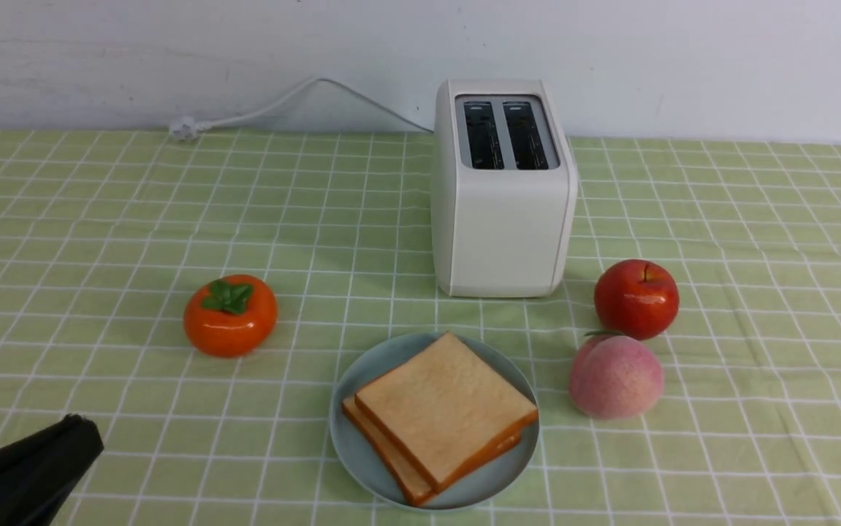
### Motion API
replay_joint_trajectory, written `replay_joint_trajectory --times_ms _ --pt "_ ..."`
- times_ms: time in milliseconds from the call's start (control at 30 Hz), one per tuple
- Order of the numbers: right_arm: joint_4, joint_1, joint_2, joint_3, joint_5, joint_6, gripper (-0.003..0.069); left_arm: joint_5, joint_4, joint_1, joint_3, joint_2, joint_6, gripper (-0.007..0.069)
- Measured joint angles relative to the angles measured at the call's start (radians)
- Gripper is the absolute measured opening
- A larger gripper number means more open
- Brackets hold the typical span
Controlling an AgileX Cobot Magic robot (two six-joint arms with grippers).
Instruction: Take toasted bread from bread machine on green coffee tablecloth place on plate.
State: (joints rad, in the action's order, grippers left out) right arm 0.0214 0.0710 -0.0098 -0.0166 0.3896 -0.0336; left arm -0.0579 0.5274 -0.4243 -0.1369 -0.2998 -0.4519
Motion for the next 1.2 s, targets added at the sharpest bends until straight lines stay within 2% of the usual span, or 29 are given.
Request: replay_joint_trajectory --times_ms 100,200,300,367,533,1200 --pt "0.000 0.000 0.000 0.000 0.000 -0.001 0.0031 0.001 -0.101 0.105 0.031 0.018 0.131 -0.0013" --pt "0.000 0.000 0.000 0.000 0.000 -0.001 0.0032 0.030 -0.248 0.287 0.107 0.096 0.357 -0.0013" --pt "0.000 0.000 0.000 0.000 0.000 -0.001 0.0034 0.092 -0.372 0.363 0.155 0.171 0.478 -0.0013" --pt "0.000 0.000 0.000 0.000 0.000 -0.001 0.0035 0.191 -0.445 0.382 0.162 0.234 0.529 -0.0013" --pt "0.000 0.000 0.000 0.000 0.000 -0.001 0.0034 0.439 -0.481 0.385 0.167 0.309 0.570 -0.0013" --pt "0.000 0.000 0.000 0.000 0.000 -0.002 0.0039 0.444 -0.480 0.385 0.167 0.310 0.575 -0.0013"
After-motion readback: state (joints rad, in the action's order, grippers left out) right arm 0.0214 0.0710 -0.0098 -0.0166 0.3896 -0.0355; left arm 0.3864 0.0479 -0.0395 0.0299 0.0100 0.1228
